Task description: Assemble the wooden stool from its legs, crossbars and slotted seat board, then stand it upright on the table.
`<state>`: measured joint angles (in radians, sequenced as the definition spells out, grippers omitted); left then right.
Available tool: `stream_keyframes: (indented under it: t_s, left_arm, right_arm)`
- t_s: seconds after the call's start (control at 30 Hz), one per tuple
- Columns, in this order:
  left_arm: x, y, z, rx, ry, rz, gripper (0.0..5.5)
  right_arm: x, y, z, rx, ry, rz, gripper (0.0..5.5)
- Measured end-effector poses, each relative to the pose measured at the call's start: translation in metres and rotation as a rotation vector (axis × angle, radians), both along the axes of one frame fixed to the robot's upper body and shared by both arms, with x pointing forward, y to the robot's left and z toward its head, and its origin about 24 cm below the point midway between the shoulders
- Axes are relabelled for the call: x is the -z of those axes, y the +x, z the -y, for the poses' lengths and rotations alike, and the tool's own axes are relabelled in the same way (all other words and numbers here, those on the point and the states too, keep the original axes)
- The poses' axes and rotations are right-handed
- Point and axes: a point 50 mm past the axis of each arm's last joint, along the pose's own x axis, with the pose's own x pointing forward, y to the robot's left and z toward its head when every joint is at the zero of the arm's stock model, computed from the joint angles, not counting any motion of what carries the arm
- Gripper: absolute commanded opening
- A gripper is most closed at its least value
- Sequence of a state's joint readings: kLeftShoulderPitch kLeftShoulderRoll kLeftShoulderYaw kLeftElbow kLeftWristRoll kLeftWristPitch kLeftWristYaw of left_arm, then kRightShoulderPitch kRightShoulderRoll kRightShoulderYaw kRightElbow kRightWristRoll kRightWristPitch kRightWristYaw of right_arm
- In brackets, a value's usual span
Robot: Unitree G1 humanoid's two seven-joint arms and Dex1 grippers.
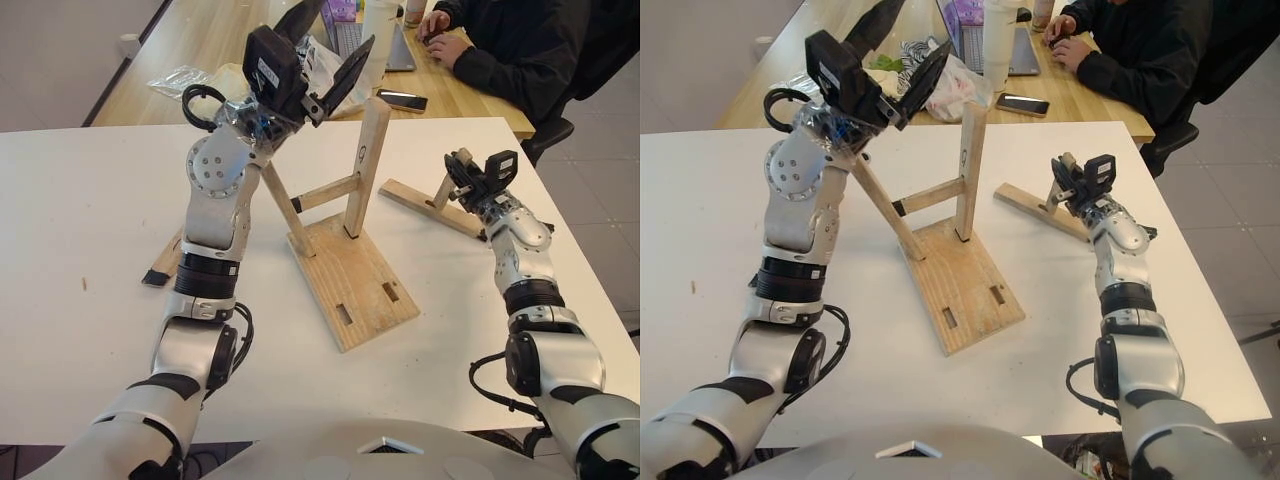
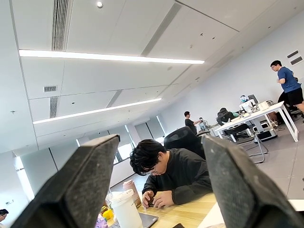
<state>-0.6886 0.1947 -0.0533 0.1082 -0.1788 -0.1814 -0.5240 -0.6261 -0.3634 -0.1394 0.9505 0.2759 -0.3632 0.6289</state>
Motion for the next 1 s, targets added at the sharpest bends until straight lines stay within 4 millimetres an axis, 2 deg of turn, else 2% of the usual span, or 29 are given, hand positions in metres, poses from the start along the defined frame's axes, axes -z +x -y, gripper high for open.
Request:
stream_keyframes:
  t_s: [0.3,0.47,0.6,0.73,0.87,1.0]
  left_arm:
    - [0.001,0.001,0.001,0.000,-0.001,-0.005,3.19]
    - [0.001,0.001,-0.001,-0.018,-0.013,-0.006,3.19]
    - [0.003,0.001,-0.001,-0.026,-0.015,-0.011,3.19]
    - [0.003,0.001,-0.002,-0.033,-0.017,-0.012,3.19]
    - [0.004,0.002,-0.002,-0.035,-0.017,-0.017,3.19]
    - [0.006,0.003,-0.002,-0.037,-0.016,-0.026,3.19]
  right_arm:
    - [-0.002,0.007,-0.004,-0.013,0.037,-0.071,0.40]
    - [-0.003,-0.003,-0.028,-0.068,0.177,-0.135,0.40]
    - [-0.010,-0.008,-0.034,-0.077,0.234,-0.206,0.40]
    - [-0.021,-0.008,-0.033,-0.093,0.262,-0.179,0.40]
    - [-0.030,-0.009,-0.034,-0.200,0.260,-0.096,0.40]
    - [-0.016,-0.004,-0.031,-0.195,0.211,-0.086,0.40]
